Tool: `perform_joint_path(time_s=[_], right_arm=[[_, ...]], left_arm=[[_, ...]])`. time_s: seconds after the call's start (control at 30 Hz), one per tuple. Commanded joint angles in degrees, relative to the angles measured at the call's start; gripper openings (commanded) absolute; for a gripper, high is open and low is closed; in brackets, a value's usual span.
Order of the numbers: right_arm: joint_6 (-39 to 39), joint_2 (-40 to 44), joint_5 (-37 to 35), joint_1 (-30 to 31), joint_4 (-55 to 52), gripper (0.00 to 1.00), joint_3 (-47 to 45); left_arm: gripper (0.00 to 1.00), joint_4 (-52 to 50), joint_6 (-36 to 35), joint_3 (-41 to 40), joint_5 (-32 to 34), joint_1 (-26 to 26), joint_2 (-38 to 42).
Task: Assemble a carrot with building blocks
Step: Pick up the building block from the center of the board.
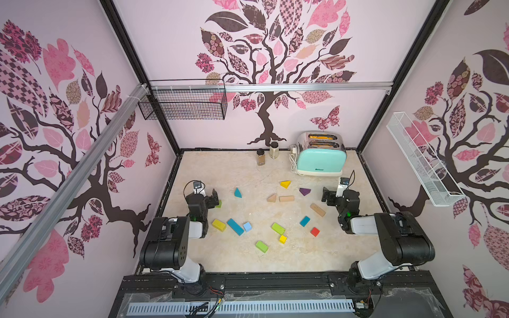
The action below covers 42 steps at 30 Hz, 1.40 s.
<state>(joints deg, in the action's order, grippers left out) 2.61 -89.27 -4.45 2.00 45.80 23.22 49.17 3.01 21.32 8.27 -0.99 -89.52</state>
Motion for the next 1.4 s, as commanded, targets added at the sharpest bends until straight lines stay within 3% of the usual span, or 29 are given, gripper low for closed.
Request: perform_joint_path(time_s=[0.0, 1.17, 1.3, 1.37], right_arm=[[0.3, 0.4, 0.4, -0.3, 0.0, 0.99, 1.5], [0.0, 0.9, -1.3, -0.2, 0.4, 0.99, 1.7], [-2.0, 6.0, -6.1, -0.2, -23.0, 0.99, 11.4], [-6.9, 7.5, -9.8, -0.2, -33.0, 0.99, 16.5]], left_arm=[[0.98, 0.3, -0.5, 0.8, -0.6, -0.1, 0.3], [0.98, 0.5, -0.4, 1.2, 0.9, 0.3, 0.6], [0.98, -13.4, -0.8, 6.3, 2.9, 1.1, 6.1], [0.98, -21.2, -0.9, 9.9, 3.2, 1.4, 8.5]])
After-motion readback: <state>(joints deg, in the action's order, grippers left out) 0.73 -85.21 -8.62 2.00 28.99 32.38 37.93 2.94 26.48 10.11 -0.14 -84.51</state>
